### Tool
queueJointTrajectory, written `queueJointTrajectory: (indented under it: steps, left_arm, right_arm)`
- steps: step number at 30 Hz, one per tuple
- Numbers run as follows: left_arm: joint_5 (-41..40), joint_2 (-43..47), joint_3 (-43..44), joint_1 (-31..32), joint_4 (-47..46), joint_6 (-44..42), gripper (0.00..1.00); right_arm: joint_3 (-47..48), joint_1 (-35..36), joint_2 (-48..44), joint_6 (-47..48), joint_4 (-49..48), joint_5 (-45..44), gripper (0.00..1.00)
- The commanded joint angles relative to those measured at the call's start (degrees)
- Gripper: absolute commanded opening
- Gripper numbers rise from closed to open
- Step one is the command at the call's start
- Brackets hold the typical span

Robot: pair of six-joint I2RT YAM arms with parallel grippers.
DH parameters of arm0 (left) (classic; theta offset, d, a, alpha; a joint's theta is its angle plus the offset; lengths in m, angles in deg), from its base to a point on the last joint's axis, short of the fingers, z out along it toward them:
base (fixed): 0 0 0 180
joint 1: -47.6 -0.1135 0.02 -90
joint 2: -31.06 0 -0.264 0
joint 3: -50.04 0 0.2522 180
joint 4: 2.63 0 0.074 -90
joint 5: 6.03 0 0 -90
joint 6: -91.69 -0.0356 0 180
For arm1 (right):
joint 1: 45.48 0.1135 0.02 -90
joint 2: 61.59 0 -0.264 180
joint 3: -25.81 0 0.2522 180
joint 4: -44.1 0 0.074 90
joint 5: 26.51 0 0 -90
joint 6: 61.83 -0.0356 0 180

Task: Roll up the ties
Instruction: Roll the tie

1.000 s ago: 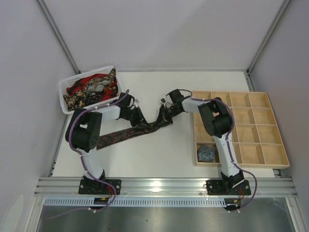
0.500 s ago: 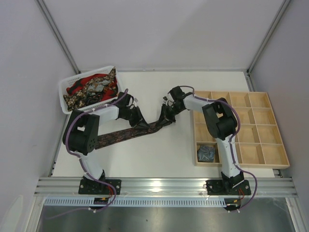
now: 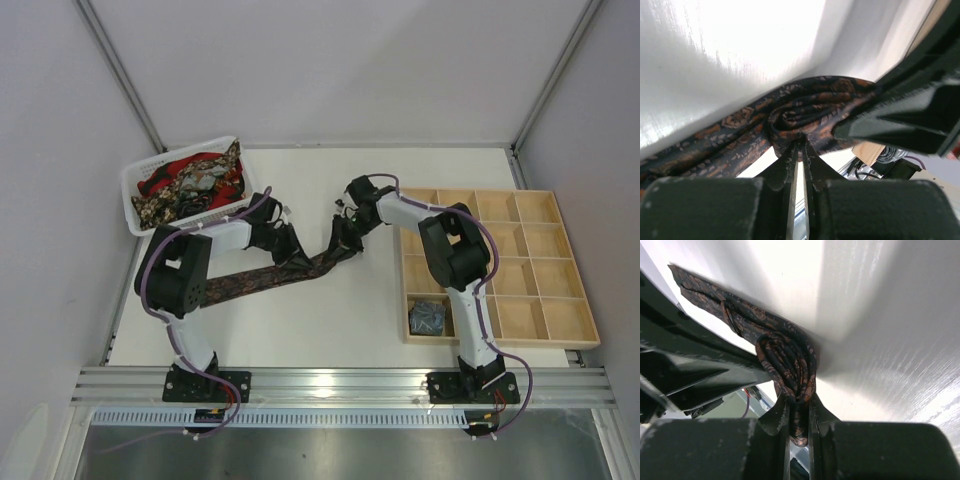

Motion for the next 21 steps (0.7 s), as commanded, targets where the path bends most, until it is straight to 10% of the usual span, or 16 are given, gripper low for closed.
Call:
queueJointTrajectory:
  steps: [1, 21]
  left_arm:
    - [0.13, -1.81, 1.78, 0.95, -1.82, 0.84, 0.12]
    - [-1.1, -6.04, 6.0, 3.85, -2.36, 2.16, 0.11]
  right_arm:
    - [4.51, 1.09, -4.37, 1.11, 3.37, -1.51, 0.0]
    - [17.79, 10.76, 1.17, 0.85, 20.06, -22.25, 0.0]
